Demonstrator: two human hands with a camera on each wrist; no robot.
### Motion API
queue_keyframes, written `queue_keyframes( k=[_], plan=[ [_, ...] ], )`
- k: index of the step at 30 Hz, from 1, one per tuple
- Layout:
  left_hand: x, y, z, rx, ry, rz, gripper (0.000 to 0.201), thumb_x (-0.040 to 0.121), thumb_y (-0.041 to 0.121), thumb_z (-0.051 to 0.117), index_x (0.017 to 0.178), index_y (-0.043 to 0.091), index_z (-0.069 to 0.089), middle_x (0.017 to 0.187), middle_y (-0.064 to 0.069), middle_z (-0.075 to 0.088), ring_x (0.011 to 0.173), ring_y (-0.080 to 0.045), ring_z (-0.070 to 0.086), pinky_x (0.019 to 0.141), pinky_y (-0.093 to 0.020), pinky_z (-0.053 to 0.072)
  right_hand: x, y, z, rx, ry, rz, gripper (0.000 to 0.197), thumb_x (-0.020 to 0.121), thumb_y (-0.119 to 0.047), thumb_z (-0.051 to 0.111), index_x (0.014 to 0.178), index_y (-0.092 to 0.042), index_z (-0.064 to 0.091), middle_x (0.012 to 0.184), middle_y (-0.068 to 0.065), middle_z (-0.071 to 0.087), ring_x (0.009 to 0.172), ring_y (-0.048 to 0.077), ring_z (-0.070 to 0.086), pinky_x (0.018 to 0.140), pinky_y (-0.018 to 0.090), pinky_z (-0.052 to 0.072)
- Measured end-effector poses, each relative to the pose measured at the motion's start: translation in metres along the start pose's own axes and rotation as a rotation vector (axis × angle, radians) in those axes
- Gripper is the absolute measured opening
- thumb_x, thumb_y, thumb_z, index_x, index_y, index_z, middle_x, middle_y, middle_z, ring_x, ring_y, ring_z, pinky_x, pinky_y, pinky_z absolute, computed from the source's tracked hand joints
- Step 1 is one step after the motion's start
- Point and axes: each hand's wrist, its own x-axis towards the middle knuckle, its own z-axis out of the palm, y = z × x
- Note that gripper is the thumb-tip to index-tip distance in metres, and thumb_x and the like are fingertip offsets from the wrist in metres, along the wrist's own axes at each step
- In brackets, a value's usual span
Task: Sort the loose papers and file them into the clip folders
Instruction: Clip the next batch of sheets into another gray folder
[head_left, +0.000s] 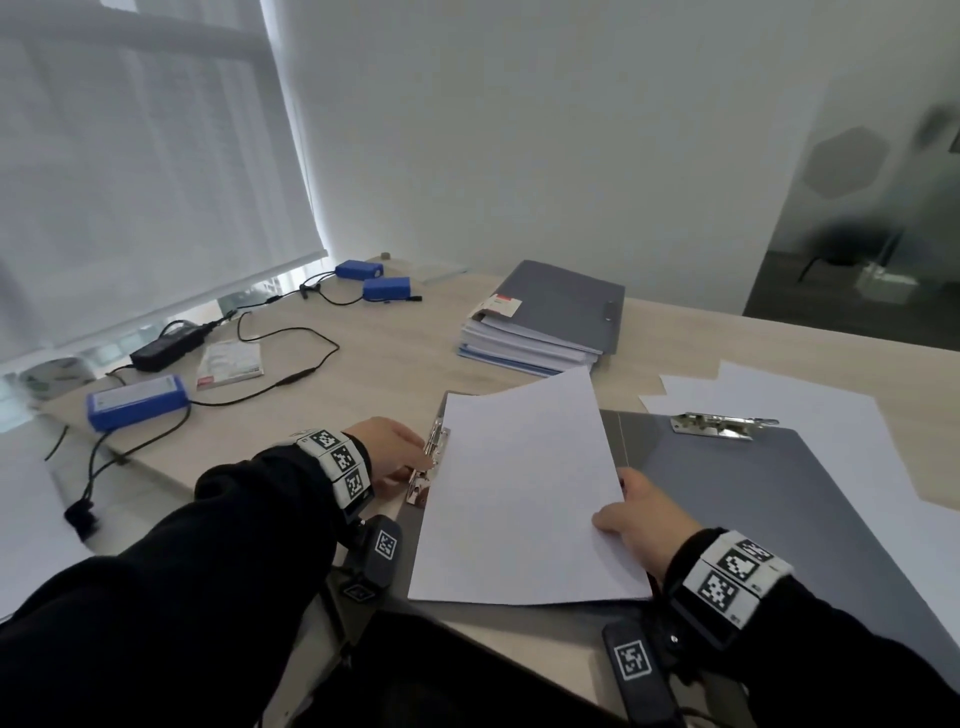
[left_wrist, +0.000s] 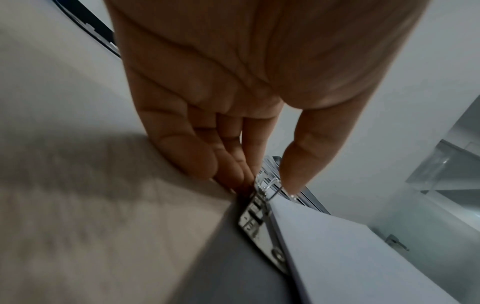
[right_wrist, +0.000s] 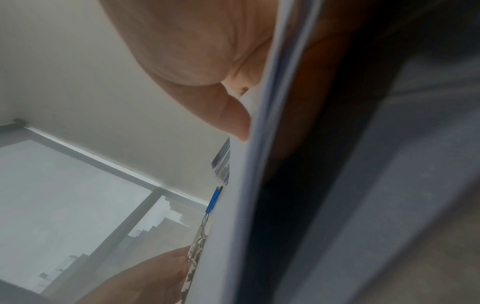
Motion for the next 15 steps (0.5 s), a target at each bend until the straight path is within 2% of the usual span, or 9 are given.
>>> queue_keyframes(
  k=[2, 5, 6, 8, 9, 12, 13, 14, 15],
  plan=[
    [0.0, -0.001, 0.0, -0.013, -0.004, 0.001, 0.024, 0.084, -0.004, 0.063, 0.103, 0.006, 0.071, 0.054, -0.002, 0.057, 0.042, -0.011, 0.05, 0.042, -0.016, 0.038, -0.001, 0.001, 0.0, 0.032, -0.016, -0.005, 0.036, 0.087, -0.004, 0.058, 0.12, -0.015, 0.048, 0.106, 0.004, 0.063, 0.099, 0.028, 0.063, 0.093, 0.042, 0.05],
    [-0.005, 0.002, 0.001, -0.04, -0.022, -0.016, 0.025, 0.085, -0.006, 0.054, 0.098, 0.008, 0.069, 0.047, 0.002, 0.052, 0.039, -0.01, 0.047, 0.047, -0.016, 0.03, -0.001, 0.002, -0.003, 0.098, -0.019, -0.007, 0.02, 0.091, -0.011, 0.058, 0.111, -0.01, 0.058, 0.106, 0.008, 0.068, 0.097, 0.028, 0.066, 0.095, 0.044, 0.05],
    [-0.005, 0.004, 0.002, -0.023, -0.02, -0.022, 0.025, 0.085, -0.006, 0.051, 0.097, 0.011, 0.066, 0.051, 0.0, 0.051, 0.044, -0.012, 0.045, 0.05, -0.018, 0.027, 0.0, 0.003, -0.003, 0.109, -0.016, -0.013, 0.017, 0.093, -0.014, 0.056, 0.108, -0.01, 0.061, 0.106, 0.009, 0.069, 0.097, 0.029, 0.066, 0.096, 0.044, 0.049],
    [-0.002, 0.006, 0.005, 0.011, -0.019, -0.035, 0.023, 0.086, -0.004, 0.049, 0.097, 0.014, 0.059, 0.064, -0.005, 0.051, 0.053, -0.016, 0.042, 0.054, -0.022, 0.025, -0.003, 0.003, -0.005, 0.092, -0.013, -0.018, 0.019, 0.097, -0.018, 0.05, 0.106, -0.008, 0.064, 0.109, 0.009, 0.068, 0.1, 0.028, 0.064, 0.095, 0.04, 0.048],
    [0.0, 0.006, 0.005, 0.018, -0.01, -0.041, 0.02, 0.088, -0.002, 0.051, 0.098, 0.013, 0.059, 0.071, -0.007, 0.053, 0.056, -0.017, 0.044, 0.054, -0.023, 0.027, -0.003, 0.003, -0.006, 0.081, -0.009, -0.016, 0.021, 0.099, -0.019, 0.048, 0.104, -0.008, 0.065, 0.109, 0.009, 0.067, 0.101, 0.028, 0.063, 0.092, 0.039, 0.047],
    [0.006, 0.001, 0.003, 0.015, 0.041, -0.054, 0.009, 0.095, 0.012, 0.057, 0.099, 0.013, 0.064, 0.086, -0.006, 0.062, 0.063, -0.017, 0.055, 0.057, -0.023, 0.042, -0.003, 0.005, -0.004, 0.176, 0.013, 0.042, 0.015, 0.097, -0.022, 0.052, 0.087, -0.023, 0.063, 0.099, 0.006, 0.064, 0.09, 0.027, 0.06, 0.091, 0.045, 0.049],
    [0.009, 0.0, 0.003, 0.007, 0.02, -0.07, 0.01, 0.095, 0.012, 0.054, 0.099, 0.014, 0.063, 0.083, -0.004, 0.06, 0.059, -0.015, 0.054, 0.055, -0.022, 0.041, -0.004, 0.005, -0.004, 0.196, 0.019, 0.049, 0.014, 0.096, -0.02, 0.053, 0.087, -0.022, 0.064, 0.095, 0.006, 0.063, 0.085, 0.025, 0.06, 0.087, 0.044, 0.052],
    [0.012, 0.0, 0.004, -0.002, -0.028, -0.097, 0.015, 0.096, 0.009, 0.048, 0.099, 0.015, 0.062, 0.076, -0.003, 0.055, 0.05, -0.012, 0.049, 0.049, -0.018, 0.036, -0.005, 0.006, -0.004, 0.195, 0.01, 0.049, 0.014, 0.096, -0.016, 0.053, 0.09, -0.016, 0.066, 0.091, 0.007, 0.064, 0.077, 0.023, 0.06, 0.077, 0.041, 0.054],
    [0.015, 0.001, 0.005, -0.01, -0.072, -0.126, 0.024, 0.095, 0.004, 0.04, 0.099, 0.016, 0.06, 0.07, -0.002, 0.048, 0.041, -0.01, 0.04, 0.045, -0.014, 0.027, -0.007, 0.006, -0.004, 0.204, -0.011, 0.047, 0.017, 0.097, -0.012, 0.051, 0.095, -0.008, 0.068, 0.085, 0.007, 0.066, 0.068, 0.021, 0.062, 0.063, 0.035, 0.056]
  ],
)
